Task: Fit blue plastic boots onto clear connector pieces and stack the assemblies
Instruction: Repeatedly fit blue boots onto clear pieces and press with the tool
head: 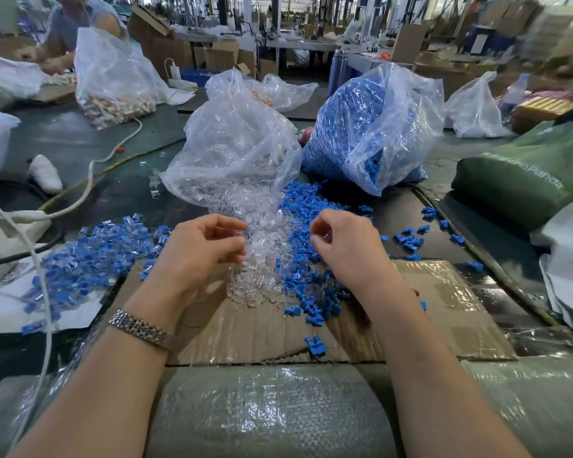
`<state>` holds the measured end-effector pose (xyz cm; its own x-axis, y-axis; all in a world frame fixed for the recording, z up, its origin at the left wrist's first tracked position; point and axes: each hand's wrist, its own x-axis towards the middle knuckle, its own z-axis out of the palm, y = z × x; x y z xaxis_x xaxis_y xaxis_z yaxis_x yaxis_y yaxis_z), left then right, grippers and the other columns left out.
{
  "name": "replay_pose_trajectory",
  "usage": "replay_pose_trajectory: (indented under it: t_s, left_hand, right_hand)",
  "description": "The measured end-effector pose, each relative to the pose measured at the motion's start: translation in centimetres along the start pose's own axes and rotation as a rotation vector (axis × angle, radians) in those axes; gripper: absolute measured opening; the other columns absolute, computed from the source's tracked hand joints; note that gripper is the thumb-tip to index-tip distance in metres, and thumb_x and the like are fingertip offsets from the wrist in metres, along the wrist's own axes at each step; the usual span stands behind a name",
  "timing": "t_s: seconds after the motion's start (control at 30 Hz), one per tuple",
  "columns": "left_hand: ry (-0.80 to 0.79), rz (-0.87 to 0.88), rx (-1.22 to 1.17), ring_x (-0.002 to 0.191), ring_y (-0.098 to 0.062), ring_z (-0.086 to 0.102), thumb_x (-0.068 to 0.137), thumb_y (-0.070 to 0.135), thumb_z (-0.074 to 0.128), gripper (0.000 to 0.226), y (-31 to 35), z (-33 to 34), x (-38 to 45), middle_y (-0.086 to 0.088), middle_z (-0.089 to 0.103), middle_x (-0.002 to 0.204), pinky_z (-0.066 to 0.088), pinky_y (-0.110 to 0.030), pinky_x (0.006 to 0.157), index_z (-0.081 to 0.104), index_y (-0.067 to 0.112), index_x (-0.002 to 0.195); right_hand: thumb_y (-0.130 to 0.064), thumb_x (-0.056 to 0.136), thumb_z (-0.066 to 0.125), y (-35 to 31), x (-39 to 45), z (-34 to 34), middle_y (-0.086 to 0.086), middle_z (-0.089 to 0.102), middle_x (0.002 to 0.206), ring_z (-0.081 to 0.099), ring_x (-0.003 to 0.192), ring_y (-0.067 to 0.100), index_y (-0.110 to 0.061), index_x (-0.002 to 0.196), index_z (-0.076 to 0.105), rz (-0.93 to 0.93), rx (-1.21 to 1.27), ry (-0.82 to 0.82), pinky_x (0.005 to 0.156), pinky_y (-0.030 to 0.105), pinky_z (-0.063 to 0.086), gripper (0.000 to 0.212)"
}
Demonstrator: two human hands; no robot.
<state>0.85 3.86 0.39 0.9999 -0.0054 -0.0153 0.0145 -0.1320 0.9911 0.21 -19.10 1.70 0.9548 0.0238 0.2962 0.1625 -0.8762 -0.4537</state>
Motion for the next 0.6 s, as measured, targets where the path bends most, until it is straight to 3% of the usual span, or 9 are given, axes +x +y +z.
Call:
replay_pose_trajectory:
  t_s: [0.1,0.23,0.4,0.6]
  left_hand:
    - [-0.141,-0.068,-0.297,0.078,-0.020,0.070,0.084,-0.010,0.067,0.028,0.5,0.3,-0.3,-0.013,0.072,0.091,0.060,-0.022,0.069,0.073,0.000,0.109]
    - [-0.219,-0.105,-0.427,0.081,-0.024,0.074,0.072,-0.003,0.071,0.038,0.6,0.8,-0.4,-0.017,0.074,0.096,0.060,-0.022,0.070,0.072,-0.005,0.110]
    - [-0.270,-0.092,-0.373,0.086,-0.026,0.075,0.074,0.005,0.077,0.028,0.4,1.0,-0.4,-0.023,0.075,0.100,0.060,-0.024,0.073,0.079,0.002,0.102]
    - [-0.313,-0.029,-0.192,0.084,-0.024,0.074,0.076,0.009,0.078,0.025,0.3,1.1,-0.6,-0.021,0.076,0.098,0.060,-0.025,0.076,0.081,0.010,0.101]
  right_hand:
    - [-0.014,0.093,0.073,-0.5,-0.3,-0.2,-0.010,0.072,0.088,0.067,0.081,0.005,-0.022,0.094,0.074,0.026,0.403,0.001,0.073,0.013,0.053,0.008]
    - [-0.009,0.090,0.077,-1.5,-0.6,-0.3,-0.004,0.075,0.088,0.069,0.080,0.002,-0.015,0.098,0.074,-0.036,0.701,-0.060,0.077,0.016,0.055,0.011]
    - [-0.010,0.089,0.078,-2.2,-0.9,0.3,-0.002,0.076,0.086,0.072,0.082,0.009,-0.015,0.095,0.076,-0.105,0.689,-0.062,0.085,0.031,0.060,0.008]
    - [-0.012,0.090,0.077,-2.3,-1.2,0.7,-0.003,0.075,0.091,0.070,0.085,0.009,-0.014,0.098,0.078,-0.211,0.475,-0.068,0.085,0.031,0.057,0.009]
